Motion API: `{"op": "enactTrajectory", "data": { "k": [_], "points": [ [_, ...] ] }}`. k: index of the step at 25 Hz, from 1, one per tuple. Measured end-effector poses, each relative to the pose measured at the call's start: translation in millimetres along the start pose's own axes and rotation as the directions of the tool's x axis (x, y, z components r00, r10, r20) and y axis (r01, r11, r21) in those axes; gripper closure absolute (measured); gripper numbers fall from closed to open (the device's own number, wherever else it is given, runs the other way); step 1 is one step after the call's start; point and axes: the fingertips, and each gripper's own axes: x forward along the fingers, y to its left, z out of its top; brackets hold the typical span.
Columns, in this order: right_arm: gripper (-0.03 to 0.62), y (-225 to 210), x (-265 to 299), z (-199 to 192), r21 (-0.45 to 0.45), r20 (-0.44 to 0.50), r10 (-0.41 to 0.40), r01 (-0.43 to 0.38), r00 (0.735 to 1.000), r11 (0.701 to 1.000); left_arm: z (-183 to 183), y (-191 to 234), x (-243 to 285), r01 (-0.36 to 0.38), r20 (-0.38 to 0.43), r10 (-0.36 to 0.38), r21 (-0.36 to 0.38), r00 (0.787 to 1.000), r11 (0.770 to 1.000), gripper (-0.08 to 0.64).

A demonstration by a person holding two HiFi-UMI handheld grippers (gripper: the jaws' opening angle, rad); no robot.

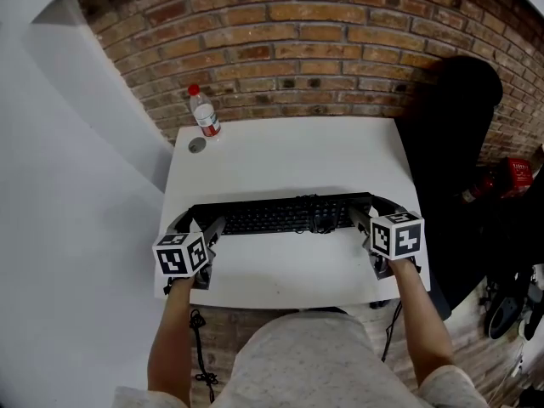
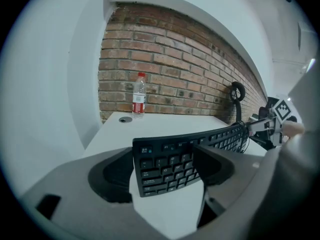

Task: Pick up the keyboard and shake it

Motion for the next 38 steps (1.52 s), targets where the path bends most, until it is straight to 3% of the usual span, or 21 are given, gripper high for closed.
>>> {"op": "enactTrajectory", "data": {
  "k": [15,38],
  "points": [
    [0.328,8.3,-15.0,-9.7,-0.034,0.037,-0.042,0.043,0.998,0.999,-7.1,-1.3,-16.0,-0.004,-0.001,0.004,0.023,1.0,1.0,0.209],
    [0.346,26.3,-50.8,-50.4,-0.064,0.038,-0.108,0.111,0.993,0.992,-46.4,-11.9,-53.4,0.004,-0.027,-0.003,0.043,1.0,0.999,0.212]
  ]
}}
